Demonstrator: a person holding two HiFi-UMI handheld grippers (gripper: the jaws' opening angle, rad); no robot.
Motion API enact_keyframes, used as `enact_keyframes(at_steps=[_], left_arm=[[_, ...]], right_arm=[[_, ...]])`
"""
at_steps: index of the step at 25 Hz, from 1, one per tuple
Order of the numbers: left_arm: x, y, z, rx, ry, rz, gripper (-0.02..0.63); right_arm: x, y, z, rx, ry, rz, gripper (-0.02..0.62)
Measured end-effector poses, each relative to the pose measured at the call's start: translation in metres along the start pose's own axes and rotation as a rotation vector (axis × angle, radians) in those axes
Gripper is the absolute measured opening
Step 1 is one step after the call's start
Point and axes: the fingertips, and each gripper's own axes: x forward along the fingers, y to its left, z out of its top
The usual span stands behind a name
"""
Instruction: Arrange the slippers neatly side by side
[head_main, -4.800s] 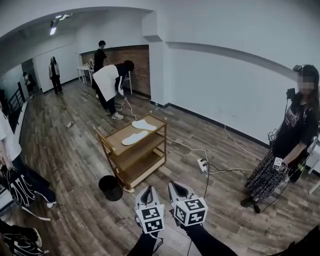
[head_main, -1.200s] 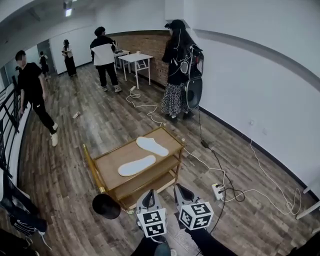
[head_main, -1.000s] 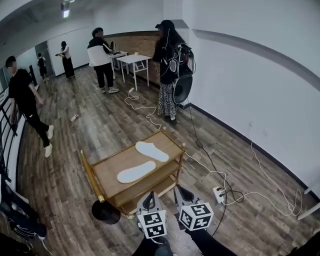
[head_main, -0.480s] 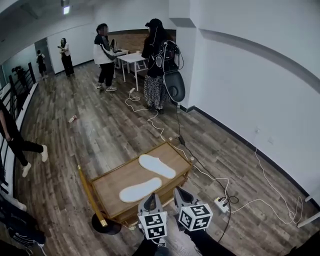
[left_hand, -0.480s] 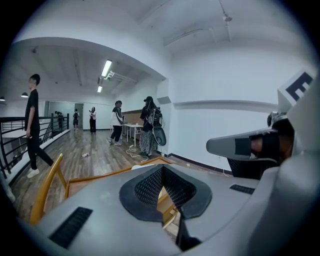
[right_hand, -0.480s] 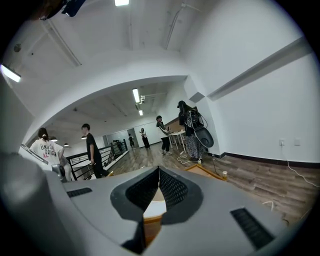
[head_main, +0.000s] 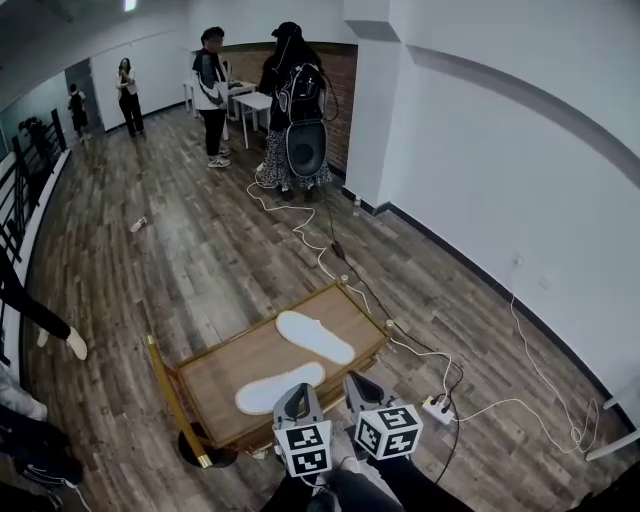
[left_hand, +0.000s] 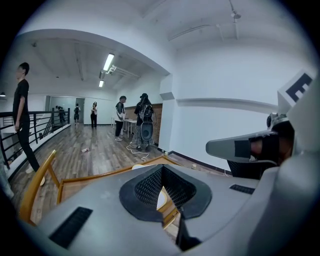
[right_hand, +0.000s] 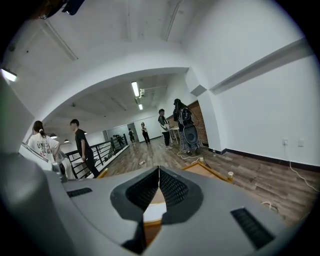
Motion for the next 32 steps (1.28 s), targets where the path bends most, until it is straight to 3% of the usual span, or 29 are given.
enact_keyframes(at_steps=[18, 32], left_arm=[[0.074, 0.033, 0.019, -0.072, 0.030, 0.203, -0.002], [0.080, 0.053, -0.003, -0.147, 0.096, 0.314, -0.002]], right_arm=[[0.109, -0.031, 0.021, -0.065, 0.111, 0.203, -0.002], [0.161, -0.025, -0.021, -0.124, 0.282, 0.336, -0.002]])
